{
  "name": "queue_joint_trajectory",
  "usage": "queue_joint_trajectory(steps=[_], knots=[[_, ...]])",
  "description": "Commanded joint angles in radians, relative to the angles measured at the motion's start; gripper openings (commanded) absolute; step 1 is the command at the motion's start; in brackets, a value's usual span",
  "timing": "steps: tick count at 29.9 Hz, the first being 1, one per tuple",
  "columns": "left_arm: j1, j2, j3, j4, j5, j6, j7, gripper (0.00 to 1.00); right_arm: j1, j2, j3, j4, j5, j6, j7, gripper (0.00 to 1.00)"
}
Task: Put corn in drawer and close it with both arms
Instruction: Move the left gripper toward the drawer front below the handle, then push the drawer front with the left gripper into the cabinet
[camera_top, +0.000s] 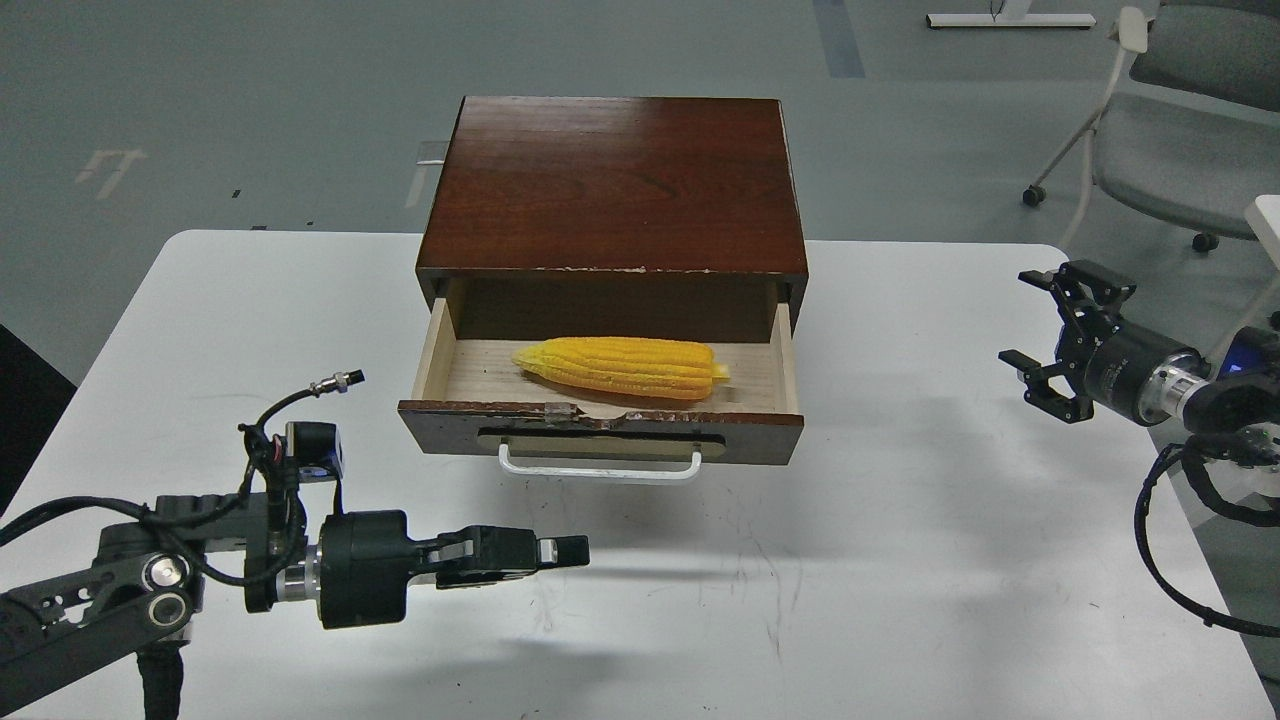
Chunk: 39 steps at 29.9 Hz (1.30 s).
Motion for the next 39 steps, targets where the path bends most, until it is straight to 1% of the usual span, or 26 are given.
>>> queue_joint_trajectory(steps=[1,7,11,14,26,39], knots=[[0.0,-0.014,0.0,0.01,-0.02,0.028,0.0,0.0,-0.003,0.003,0.0,0.0,0.0,0.0,0.0,0.93],[0.0,-0.032,-0.005,0.011,-0.045,0.073,0.0,0.0,-0.007,0.01,-0.012,0.0,0.0,-0.008,0.0,0.93],[0.0,-0.043,0.004,0.018,-0.045,0.093,0.0,0.0,-0.01,0.015,-0.014,0.0,0.0,-0.037,0.005,0.93],[0.0,-0.048,0.006,0.022,-0.044,0.093,0.0,0.0,-0.01,0.018,-0.014,0.0,0.0,-0.04,0.014,0.93],[-0.02,-0.066,0.006,0.065,-0.04,0.098,0.0,0.0,-0.013,0.018,-0.012,0.002,0.0,-0.041,0.022,0.93],[-0.018,-0.071,0.01,0.079,-0.01,0.09,0.001,0.0,-0.013,0.018,-0.012,0.005,0.0,-0.041,0.022,0.92]])
